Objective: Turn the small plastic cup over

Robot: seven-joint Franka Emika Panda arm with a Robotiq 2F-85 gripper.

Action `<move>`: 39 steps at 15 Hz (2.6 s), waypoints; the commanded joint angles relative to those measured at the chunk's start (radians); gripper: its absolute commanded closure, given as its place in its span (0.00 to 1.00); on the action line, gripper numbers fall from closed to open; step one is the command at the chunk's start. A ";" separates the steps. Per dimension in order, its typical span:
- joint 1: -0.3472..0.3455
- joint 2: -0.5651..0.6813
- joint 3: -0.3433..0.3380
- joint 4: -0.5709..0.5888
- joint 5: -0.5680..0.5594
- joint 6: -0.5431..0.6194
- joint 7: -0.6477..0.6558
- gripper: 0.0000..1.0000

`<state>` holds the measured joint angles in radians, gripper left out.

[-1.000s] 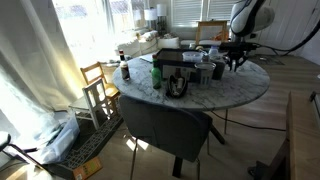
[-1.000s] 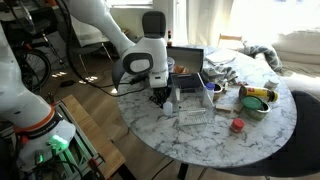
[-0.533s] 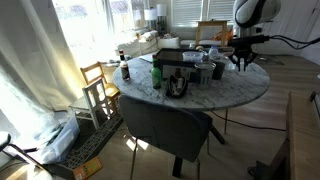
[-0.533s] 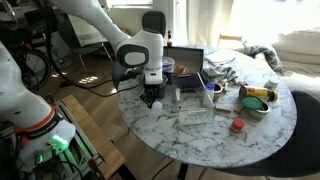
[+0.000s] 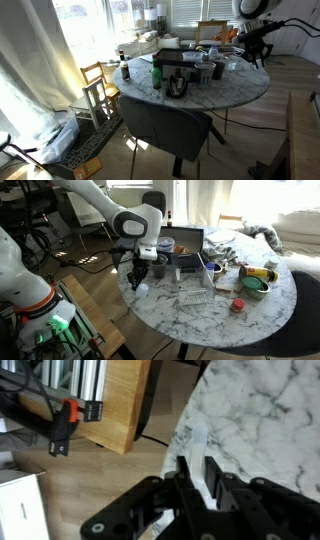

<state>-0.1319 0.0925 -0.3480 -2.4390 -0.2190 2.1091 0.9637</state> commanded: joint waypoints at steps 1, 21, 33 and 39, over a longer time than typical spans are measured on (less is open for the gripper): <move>-0.017 -0.026 0.037 -0.006 -0.105 -0.111 0.032 0.95; 0.072 0.123 0.181 0.037 -0.487 -0.223 0.171 0.95; 0.062 0.175 0.203 0.021 -0.852 -0.206 0.428 0.78; 0.089 0.191 0.219 0.023 -0.919 -0.230 0.460 0.95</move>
<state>-0.0529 0.2682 -0.1544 -2.4174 -1.0778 1.9064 1.3940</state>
